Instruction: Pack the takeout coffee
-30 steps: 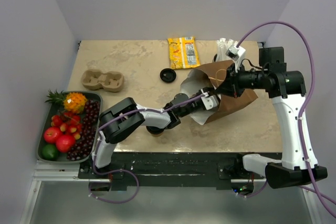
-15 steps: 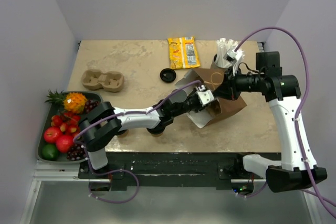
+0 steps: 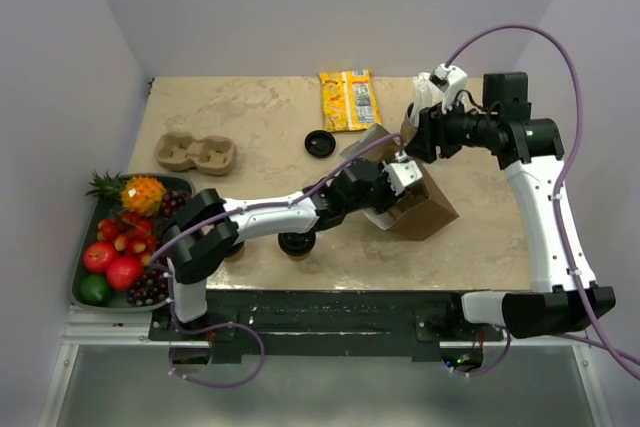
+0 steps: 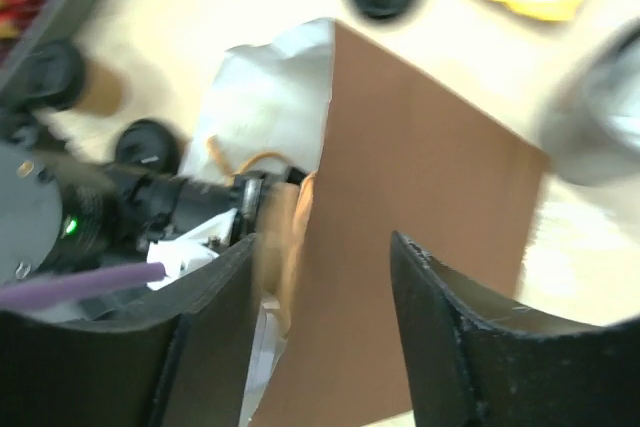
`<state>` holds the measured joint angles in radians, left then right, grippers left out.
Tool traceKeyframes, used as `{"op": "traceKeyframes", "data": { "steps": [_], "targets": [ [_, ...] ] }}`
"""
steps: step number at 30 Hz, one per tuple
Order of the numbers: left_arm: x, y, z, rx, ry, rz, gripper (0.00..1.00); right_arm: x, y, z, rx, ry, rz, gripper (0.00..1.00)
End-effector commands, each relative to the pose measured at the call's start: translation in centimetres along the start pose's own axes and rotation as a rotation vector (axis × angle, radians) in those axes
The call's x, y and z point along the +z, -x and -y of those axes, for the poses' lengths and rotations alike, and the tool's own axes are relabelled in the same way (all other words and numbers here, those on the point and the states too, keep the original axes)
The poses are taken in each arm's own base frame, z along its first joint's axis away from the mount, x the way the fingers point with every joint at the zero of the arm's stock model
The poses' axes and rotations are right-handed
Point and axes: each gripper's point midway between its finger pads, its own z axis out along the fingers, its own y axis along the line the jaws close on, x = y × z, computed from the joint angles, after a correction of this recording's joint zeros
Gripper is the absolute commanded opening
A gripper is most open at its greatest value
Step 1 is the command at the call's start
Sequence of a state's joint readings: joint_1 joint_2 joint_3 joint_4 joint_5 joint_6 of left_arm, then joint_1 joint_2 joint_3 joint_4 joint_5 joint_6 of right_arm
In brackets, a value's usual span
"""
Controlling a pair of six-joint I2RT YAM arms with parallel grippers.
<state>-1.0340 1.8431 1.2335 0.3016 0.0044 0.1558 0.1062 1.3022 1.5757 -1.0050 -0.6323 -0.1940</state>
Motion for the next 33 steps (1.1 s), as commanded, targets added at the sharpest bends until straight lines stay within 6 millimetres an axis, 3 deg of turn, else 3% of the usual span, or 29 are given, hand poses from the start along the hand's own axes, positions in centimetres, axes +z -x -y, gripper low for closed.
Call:
{"op": "traceKeyframes", "data": {
  "steps": [1, 6, 8, 12, 15, 16, 21, 23, 26, 28, 33],
  "targets": [
    [2.2, 0.7, -1.0, -0.073, 0.051, -0.040, 0.00, -1.9, 2.6, 0.8, -0.055, -0.107, 0.063, 0.60],
    [3.1, 1.4, -0.8, -0.086, 0.040, -0.008, 0.00, -3.8, 3.4, 0.4, -0.057, -0.156, 0.097, 0.66],
    [3.9, 0.6, -0.6, -0.086, 0.036, -0.028, 0.00, -4.1, 3.6, 0.7, -0.052, -0.185, 0.102, 0.68],
    [4.9, 1.7, -0.9, -0.072, 0.036, -0.008, 0.00, -4.7, 4.0, 2.6, -0.047, -0.288, 0.108, 0.68],
    [5.8, 1.2, -0.8, -0.055, 0.028, -0.033, 0.00, -5.7, 4.9, 2.4, -0.053, -0.303, 0.150, 0.68],
    [6.3, 0.2, -0.6, -0.055, 0.027, -0.056, 0.00, -5.8, 5.0, 2.2, -0.055, -0.293, 0.159, 0.68],
    [7.4, -0.7, -1.0, -0.059, 0.055, -0.067, 0.00, -8.5, 7.4, 0.3, -0.020, -0.243, 0.290, 0.70],
    [7.8, -0.6, -1.0, -0.066, 0.058, -0.071, 0.00, -10.3, 9.1, 1.1, 0.006, -0.273, 0.357, 0.75],
    [7.7, -0.4, -1.0, -0.078, 0.059, -0.077, 0.00, -11.3, 10.5, 0.8, -0.008, -0.251, 0.399, 0.76],
    [7.2, 0.4, -1.2, -0.088, 0.062, -0.066, 0.00, -11.3, 10.1, 1.3, -0.001, -0.281, 0.389, 0.76],
    [6.7, 1.1, -1.0, -0.093, 0.050, -0.053, 0.00, -8.9, 4.1, 4.2, 0.021, -0.353, 0.233, 0.74]
  ]
}}
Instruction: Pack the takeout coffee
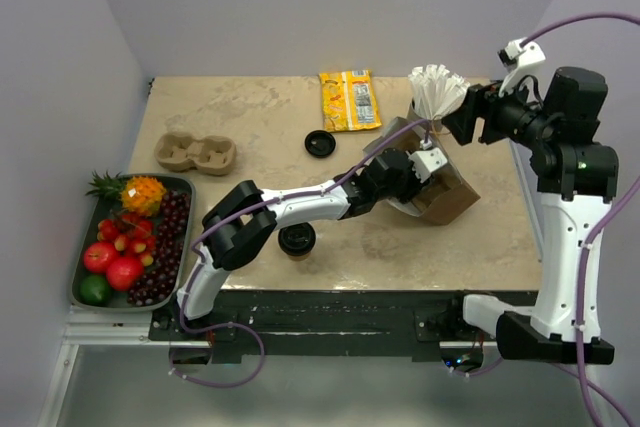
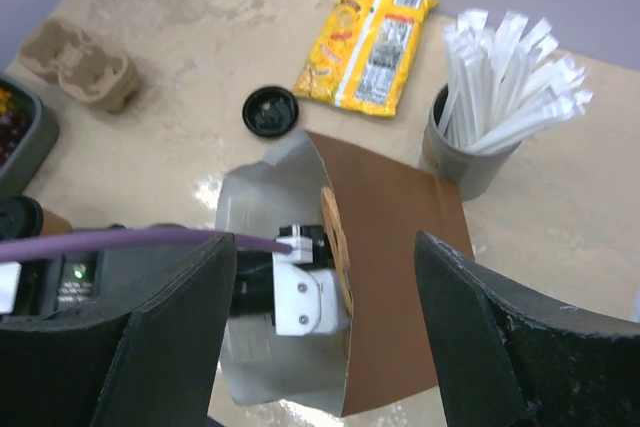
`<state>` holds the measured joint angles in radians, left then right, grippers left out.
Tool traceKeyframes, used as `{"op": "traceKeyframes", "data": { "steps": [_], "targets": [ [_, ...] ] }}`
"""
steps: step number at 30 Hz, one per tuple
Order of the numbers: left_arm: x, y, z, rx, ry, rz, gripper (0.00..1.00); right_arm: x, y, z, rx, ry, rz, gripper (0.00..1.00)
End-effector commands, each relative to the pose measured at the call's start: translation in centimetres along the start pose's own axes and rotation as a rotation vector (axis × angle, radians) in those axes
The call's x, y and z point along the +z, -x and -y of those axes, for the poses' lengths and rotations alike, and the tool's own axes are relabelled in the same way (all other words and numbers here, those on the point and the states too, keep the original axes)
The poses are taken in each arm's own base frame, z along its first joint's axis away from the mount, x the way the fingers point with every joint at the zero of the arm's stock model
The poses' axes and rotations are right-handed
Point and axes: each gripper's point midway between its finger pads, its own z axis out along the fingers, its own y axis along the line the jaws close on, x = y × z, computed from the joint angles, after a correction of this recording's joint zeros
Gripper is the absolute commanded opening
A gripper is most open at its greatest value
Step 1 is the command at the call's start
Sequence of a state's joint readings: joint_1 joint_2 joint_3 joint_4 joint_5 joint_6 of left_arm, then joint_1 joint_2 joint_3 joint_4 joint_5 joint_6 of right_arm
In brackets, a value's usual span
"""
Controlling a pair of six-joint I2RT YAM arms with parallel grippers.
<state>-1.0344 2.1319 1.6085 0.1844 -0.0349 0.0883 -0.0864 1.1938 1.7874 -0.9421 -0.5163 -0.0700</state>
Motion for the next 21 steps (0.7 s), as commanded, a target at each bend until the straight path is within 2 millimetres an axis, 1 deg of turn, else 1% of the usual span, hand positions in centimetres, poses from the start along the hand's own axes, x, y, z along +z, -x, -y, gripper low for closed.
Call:
{"op": "traceKeyframes", "data": {
  "steps": [1, 2, 4, 5, 6, 7, 9, 11, 12, 14, 15, 17, 19, 20, 21],
  "targets": [
    [-0.6, 0.8, -0.5, -0.026, 0.015, -0.010, 0.00, 0.9, -6.0, 1.9, 0.001, -0.057, -0.145, 0.74],
    [-0.6, 1.2, -0.5, -0.025, 0.015, 0.000, 0.00, 0.5, -6.8, 3.5, 0.009, -0.129, -0.157, 0.74],
    [-0.4, 1.2, -0.5, -0.025, 0.014, -0.002, 0.00, 0.5, -8.0, 5.8, 0.034, -0.185, -0.176, 0.72],
    [-0.4, 1.4, -0.5, -0.025, 0.016, 0.002, 0.00, 0.1, -8.3, 7.9, 0.064, -0.245, -0.176, 0.71],
    [-0.4, 1.2, -0.5, -0.023, 0.016, -0.004, 0.00, 0.2, -8.4, 9.0, 0.077, -0.270, -0.177, 0.70],
    [-0.5, 1.1, -0.5, -0.025, 0.015, -0.007, 0.00, 1.0, -8.9, 10.7, 0.086, -0.290, -0.194, 0.67],
    [-0.7, 1.1, -0.4, -0.026, 0.009, -0.012, 0.00, 1.9, -9.9, 12.7, 0.078, -0.327, -0.219, 0.63],
    [-1.1, 1.0, -0.3, -0.029, 0.003, -0.019, 0.00, 4.0, -12.1, 14.4, 0.049, -0.314, -0.249, 0.59],
    [-1.4, 1.2, -0.3, -0.029, 0.002, -0.017, 0.00, 4.6, -13.1, 15.0, 0.043, -0.314, -0.273, 0.59],
    [-1.8, 1.5, -0.4, -0.026, 0.000, -0.017, 0.00, 6.4, -16.6, 16.2, 0.050, -0.291, -0.348, 0.58],
    [-1.9, 1.7, -0.4, -0.021, -0.001, -0.017, 0.00, 6.8, -17.9, 16.5, 0.049, -0.280, -0.381, 0.58],
    [-2.1, 1.8, -0.3, -0.017, -0.006, -0.018, 0.00, 8.3, -21.9, 17.3, 0.078, -0.247, -0.474, 0.58],
    [-2.0, 1.5, -0.2, -0.015, -0.013, -0.023, 0.00, 9.3, -24.4, 18.3, 0.084, -0.258, -0.515, 0.57],
    [-1.9, 1.4, -0.2, -0.016, -0.013, -0.025, 0.00, 9.7, -25.2, 18.6, 0.091, -0.259, -0.527, 0.57],
    [-1.7, 1.1, 0.0, -0.018, -0.021, -0.028, 0.00, 10.3, -26.5, 18.9, 0.108, -0.258, -0.546, 0.57]
  ]
}}
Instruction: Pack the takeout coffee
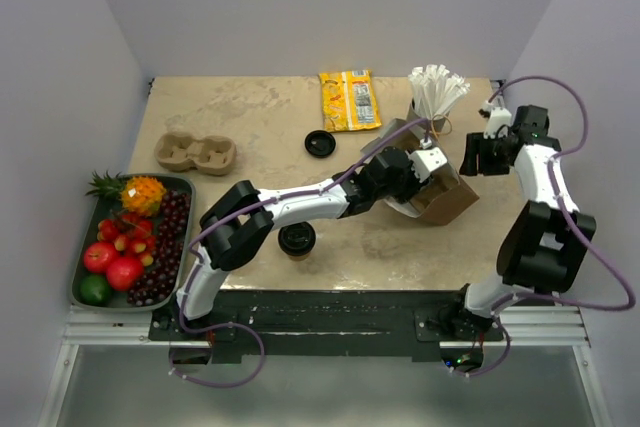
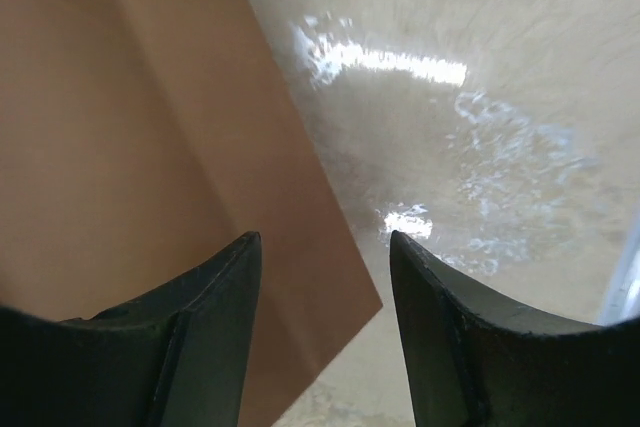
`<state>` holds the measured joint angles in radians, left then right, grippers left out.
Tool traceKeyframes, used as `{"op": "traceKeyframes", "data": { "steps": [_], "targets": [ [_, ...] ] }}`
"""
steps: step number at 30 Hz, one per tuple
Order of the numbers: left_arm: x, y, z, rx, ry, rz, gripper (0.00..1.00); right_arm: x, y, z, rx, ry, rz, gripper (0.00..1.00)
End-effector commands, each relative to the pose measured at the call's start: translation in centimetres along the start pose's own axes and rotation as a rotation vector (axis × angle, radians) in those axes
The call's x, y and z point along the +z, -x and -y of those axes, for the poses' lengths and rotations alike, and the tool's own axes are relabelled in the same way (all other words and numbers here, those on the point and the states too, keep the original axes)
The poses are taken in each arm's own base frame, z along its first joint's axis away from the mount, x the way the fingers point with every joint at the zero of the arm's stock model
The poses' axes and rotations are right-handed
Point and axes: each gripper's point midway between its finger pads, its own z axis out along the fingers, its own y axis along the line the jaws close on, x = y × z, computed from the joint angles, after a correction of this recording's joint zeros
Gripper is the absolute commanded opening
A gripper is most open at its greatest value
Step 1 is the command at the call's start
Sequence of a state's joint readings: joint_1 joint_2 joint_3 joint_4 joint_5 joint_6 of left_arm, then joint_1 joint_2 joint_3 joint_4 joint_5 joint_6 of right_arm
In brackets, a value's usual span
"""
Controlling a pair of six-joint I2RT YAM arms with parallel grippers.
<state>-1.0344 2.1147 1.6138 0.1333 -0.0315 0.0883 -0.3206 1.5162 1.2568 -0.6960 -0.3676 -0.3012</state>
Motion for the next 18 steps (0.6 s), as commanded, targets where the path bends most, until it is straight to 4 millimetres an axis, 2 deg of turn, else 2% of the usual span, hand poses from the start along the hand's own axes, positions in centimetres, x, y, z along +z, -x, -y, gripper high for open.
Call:
{"op": "traceKeyframes", "data": {
  "steps": [1, 3, 6, 9, 10, 14, 17, 18],
  "targets": [
    [-1.1, 1.2, 0.0, -0.022, -0.016, 0.000, 0.00, 3.6, -0.9, 2.0, -0.040, -0.041, -0.006, 0.57],
    [-1.2, 1.4, 0.1, -0.033, -0.020, 0.005, 0.00, 5.0, -2.2, 2.0, -0.025, -0.030, -0.059, 0.57],
    [-1.4, 2.0, 0.0, -0.042, -0.016, 0.014, 0.00, 5.9, -3.2, 1.5, -0.018, -0.015, -0.085, 0.58],
    [-2.0, 2.5, -0.2, -0.042, -0.011, 0.016, 0.00, 6.6, -4.3, 0.0, -0.031, 0.024, -0.113, 0.59],
    [-2.1, 2.2, -0.1, -0.041, -0.012, 0.006, 0.00, 6.9, -4.8, -1.0, -0.040, 0.046, -0.129, 0.59],
    [-3.0, 2.4, -0.3, -0.034, -0.011, -0.010, 0.00, 7.3, -6.0, -3.2, -0.042, 0.078, -0.150, 0.61],
    [-3.4, 2.0, -0.1, -0.032, -0.023, -0.030, 0.00, 7.2, -6.9, -4.4, -0.047, 0.109, -0.169, 0.61],
    [-3.7, 0.9, 0.1, -0.033, -0.030, -0.075, 0.00, 7.3, -7.4, -5.1, -0.054, 0.126, -0.174, 0.61]
  ]
}}
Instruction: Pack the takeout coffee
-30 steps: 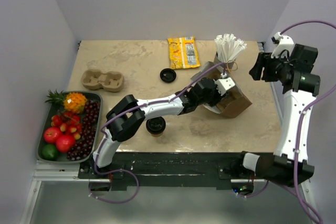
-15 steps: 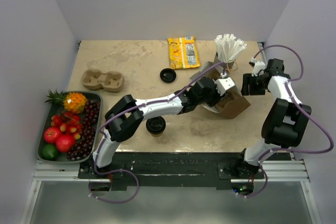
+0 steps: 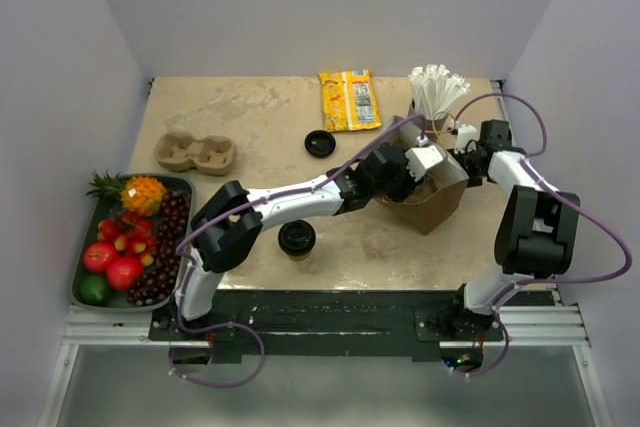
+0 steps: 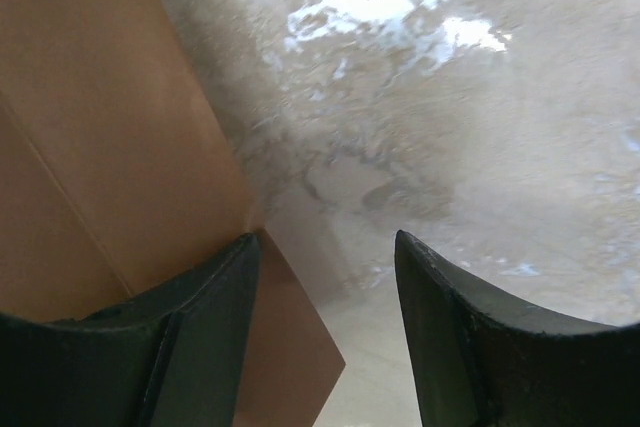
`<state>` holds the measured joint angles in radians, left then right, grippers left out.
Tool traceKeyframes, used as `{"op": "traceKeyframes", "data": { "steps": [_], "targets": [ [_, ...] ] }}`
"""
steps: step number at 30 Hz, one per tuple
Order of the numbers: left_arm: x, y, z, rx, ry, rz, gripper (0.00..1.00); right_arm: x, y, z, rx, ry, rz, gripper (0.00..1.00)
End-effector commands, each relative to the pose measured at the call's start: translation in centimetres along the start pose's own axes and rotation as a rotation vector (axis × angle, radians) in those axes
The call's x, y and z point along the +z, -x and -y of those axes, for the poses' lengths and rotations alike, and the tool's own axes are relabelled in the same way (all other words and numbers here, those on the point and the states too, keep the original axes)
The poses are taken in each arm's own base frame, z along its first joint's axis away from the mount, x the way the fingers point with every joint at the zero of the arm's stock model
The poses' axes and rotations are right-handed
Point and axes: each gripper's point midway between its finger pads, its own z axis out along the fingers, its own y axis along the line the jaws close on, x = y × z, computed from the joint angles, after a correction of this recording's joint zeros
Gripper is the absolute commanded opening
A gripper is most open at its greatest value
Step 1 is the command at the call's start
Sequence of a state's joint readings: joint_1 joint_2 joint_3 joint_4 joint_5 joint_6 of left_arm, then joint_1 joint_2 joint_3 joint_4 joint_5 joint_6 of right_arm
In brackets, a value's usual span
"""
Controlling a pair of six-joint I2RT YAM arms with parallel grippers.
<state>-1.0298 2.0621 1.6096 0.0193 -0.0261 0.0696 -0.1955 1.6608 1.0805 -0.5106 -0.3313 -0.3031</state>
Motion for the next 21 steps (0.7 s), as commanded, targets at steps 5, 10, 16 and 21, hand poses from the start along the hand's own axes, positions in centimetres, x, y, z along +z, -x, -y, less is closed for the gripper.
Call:
{"op": "traceKeyframes", "data": {
  "steps": [5, 10, 16, 21],
  "targets": [
    [-0.8, -1.7, 0.2, -0.002, -0.010, -0.132, 0.00, -0.7, -0.6, -3.4, 0.007, 0.061, -0.012, 0.61],
    [0.5, -2.5, 0.1, 0.018, -0.018, -0.189, 0.00, -1.1, -0.3, -3.0, 0.007, 0.030, 0.001, 0.61],
    [1.4, -3.1, 0.2, 0.005, -0.009, -0.196, 0.00, -1.9, 0.0, -3.9, 0.030, 0.050, 0.035, 0.61],
    [1.4, -3.4, 0.5, 0.015, -0.028, -0.212, 0.30, -2.4, 0.3, -4.3, 0.034, 0.073, 0.039, 0.62]
  ]
}}
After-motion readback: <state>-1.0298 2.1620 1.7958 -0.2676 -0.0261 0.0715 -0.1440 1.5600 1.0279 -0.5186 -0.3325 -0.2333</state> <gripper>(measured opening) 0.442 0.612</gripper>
